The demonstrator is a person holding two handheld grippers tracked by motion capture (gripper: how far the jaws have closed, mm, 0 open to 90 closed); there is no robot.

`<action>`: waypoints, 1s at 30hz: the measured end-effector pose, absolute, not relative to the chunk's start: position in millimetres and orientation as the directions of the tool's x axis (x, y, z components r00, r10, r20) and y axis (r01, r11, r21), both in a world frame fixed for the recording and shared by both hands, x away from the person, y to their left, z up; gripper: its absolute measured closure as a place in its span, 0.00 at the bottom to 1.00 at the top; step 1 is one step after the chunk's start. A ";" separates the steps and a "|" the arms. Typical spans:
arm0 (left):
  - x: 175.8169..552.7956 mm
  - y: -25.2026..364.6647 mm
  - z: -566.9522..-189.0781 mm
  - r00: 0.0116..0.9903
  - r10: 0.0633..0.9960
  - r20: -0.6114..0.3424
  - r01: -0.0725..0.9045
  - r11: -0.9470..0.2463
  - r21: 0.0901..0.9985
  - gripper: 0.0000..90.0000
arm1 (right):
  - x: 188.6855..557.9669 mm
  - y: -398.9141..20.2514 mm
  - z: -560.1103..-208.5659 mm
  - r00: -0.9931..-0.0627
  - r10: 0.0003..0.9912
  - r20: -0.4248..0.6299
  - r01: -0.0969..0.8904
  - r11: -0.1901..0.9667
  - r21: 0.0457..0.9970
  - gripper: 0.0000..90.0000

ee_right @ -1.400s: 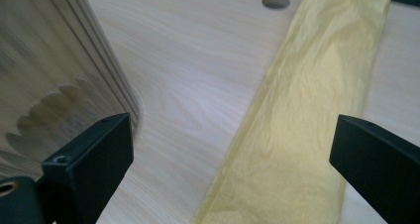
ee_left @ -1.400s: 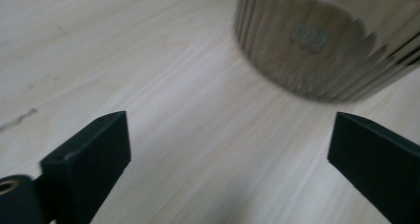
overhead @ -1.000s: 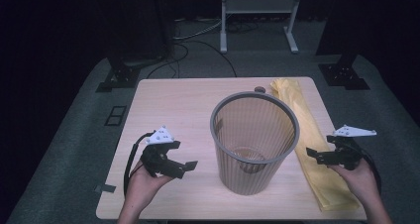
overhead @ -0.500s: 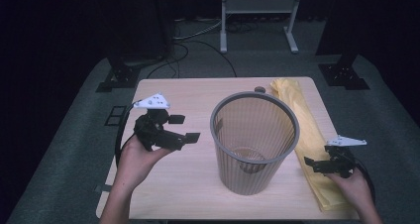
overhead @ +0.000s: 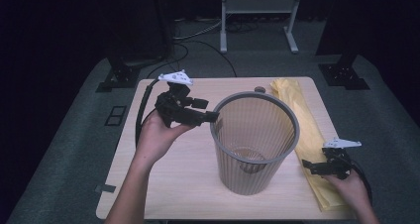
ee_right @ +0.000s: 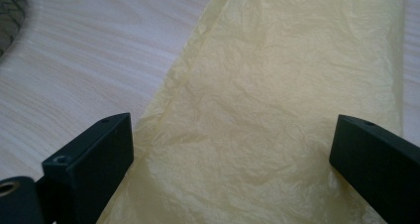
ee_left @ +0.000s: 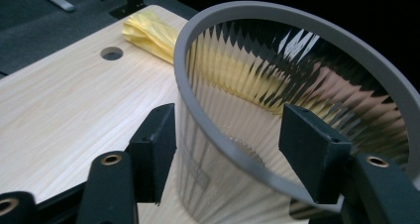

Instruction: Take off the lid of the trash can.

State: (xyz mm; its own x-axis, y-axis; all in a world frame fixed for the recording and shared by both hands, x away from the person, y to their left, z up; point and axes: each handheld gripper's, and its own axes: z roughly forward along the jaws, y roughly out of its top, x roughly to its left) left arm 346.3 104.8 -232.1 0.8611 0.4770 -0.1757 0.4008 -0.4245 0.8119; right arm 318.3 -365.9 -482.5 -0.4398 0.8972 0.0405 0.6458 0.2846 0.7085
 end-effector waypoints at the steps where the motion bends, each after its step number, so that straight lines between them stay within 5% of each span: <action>1: 346.3 104.8 -232.1 0.861 0.477 -0.176 0.401 -0.424 0.812 0.46 | 318.3 -365.9 -482.5 -0.440 0.897 0.041 0.646 0.285 0.708 0.02; 15: 369.5 80.1 -237.5 0.835 0.533 -0.139 0.436 -0.484 0.759 0.67 | 319.9 -363.3 -484.3 -0.446 0.894 0.037 0.647 0.294 0.704 0.02; 30: 378.3 65.8 -241.6 0.821 0.550 -0.152 0.483 -0.528 0.698 0.78 | 321.7 -363.0 -485.1 -0.446 0.894 0.039 0.646 0.292 0.705 0.03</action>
State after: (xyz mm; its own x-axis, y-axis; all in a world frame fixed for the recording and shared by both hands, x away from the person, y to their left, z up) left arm 378.3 65.8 -241.6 0.8212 0.5500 -0.1519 0.4829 -0.5282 0.6984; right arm 321.7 -363.0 -485.1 -0.4464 0.8940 0.0387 0.6460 0.2921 0.7053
